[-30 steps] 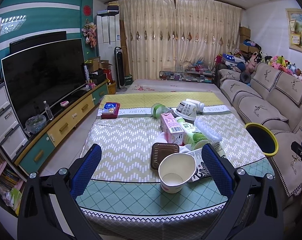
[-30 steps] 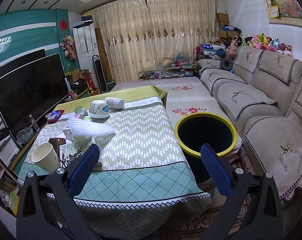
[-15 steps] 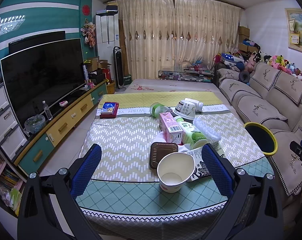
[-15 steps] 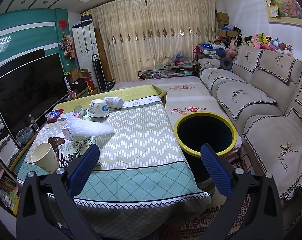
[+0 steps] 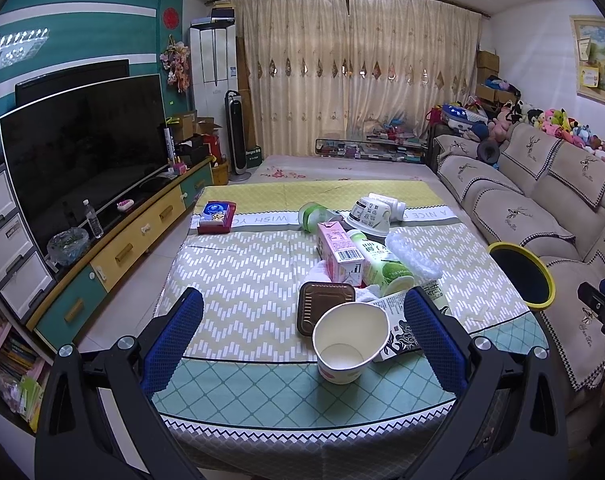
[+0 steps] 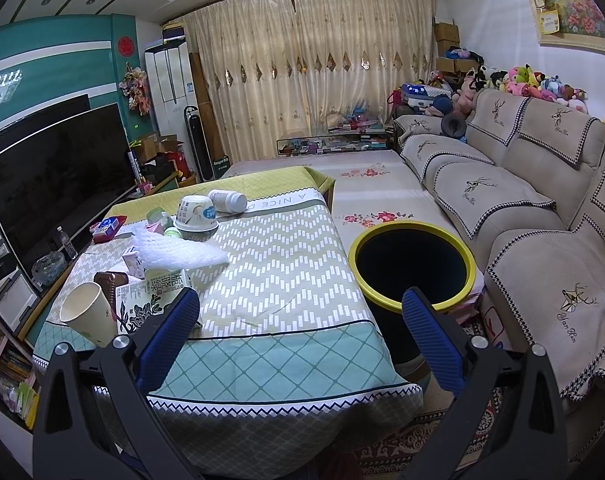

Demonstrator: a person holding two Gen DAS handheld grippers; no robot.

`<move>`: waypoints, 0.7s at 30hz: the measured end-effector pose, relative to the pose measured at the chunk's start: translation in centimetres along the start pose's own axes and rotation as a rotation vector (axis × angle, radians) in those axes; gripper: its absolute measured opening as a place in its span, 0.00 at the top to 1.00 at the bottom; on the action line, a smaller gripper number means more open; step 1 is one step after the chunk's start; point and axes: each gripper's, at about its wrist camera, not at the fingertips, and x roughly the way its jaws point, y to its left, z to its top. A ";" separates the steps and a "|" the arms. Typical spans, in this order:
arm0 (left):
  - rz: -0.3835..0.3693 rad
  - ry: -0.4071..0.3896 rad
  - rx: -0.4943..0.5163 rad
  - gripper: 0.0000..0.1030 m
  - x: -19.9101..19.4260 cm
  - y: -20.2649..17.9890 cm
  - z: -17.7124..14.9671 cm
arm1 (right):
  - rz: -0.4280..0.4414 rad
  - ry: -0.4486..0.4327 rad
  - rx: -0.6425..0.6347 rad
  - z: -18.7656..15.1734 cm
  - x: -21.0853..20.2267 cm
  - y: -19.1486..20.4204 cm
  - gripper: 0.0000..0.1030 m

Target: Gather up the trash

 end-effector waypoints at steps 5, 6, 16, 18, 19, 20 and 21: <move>0.000 0.000 0.000 0.04 0.0 0.0 0.0 | -0.001 0.000 0.000 0.0 0.0 0.0 0.06; 0.000 0.000 0.000 0.04 0.0 0.0 0.0 | 0.000 0.001 0.000 0.0 0.0 0.0 0.06; 0.000 0.001 -0.001 0.04 0.0 0.0 0.0 | 0.000 0.002 0.000 0.0 0.0 0.0 0.06; 0.001 0.001 0.000 0.04 0.0 0.0 0.0 | 0.000 0.002 -0.001 0.0 0.0 0.0 0.06; 0.002 0.001 0.000 0.04 0.0 0.0 0.0 | 0.001 0.003 -0.002 -0.1 0.1 0.1 0.06; 0.000 0.001 -0.001 0.04 0.0 0.0 0.0 | 0.002 0.004 -0.003 -0.2 0.2 0.1 0.06; 0.000 0.002 -0.001 0.04 0.0 0.0 0.0 | 0.003 0.005 -0.004 -0.3 0.3 0.1 0.06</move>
